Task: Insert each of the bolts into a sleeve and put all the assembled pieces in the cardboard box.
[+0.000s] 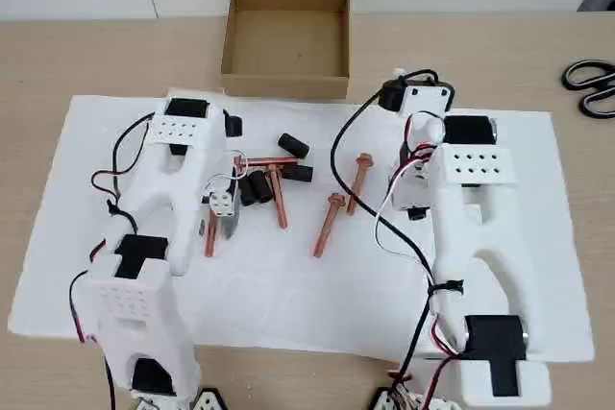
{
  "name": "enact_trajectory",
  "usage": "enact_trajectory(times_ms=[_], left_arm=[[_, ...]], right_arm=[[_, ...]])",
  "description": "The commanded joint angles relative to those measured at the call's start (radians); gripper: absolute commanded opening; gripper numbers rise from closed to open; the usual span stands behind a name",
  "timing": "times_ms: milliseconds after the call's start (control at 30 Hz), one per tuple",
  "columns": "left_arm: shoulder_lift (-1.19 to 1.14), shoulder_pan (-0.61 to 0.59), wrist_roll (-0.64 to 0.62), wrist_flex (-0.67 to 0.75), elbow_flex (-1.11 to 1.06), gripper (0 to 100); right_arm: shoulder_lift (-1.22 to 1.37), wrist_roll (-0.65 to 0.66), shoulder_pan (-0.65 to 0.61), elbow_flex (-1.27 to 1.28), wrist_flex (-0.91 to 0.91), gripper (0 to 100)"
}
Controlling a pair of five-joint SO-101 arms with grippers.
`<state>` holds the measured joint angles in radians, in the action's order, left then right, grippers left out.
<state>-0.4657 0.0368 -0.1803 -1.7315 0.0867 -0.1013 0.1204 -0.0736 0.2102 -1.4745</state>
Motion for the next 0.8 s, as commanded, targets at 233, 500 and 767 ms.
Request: enact_trajectory(times_ms=[233,500,767], left_arm=[[0.035,0.006,0.015,-0.023,0.065,18],[0.025,0.012,0.015,-0.021,0.186,18],[0.012,0.006,0.021,-0.02,0.183,18]], right_arm=[[-0.045,-0.003,-0.012,-0.011,0.024,0.4],[-0.045,-0.003,-0.01,-0.011,0.024,0.4],[-0.045,-0.003,-0.01,-0.011,0.025,0.4]])
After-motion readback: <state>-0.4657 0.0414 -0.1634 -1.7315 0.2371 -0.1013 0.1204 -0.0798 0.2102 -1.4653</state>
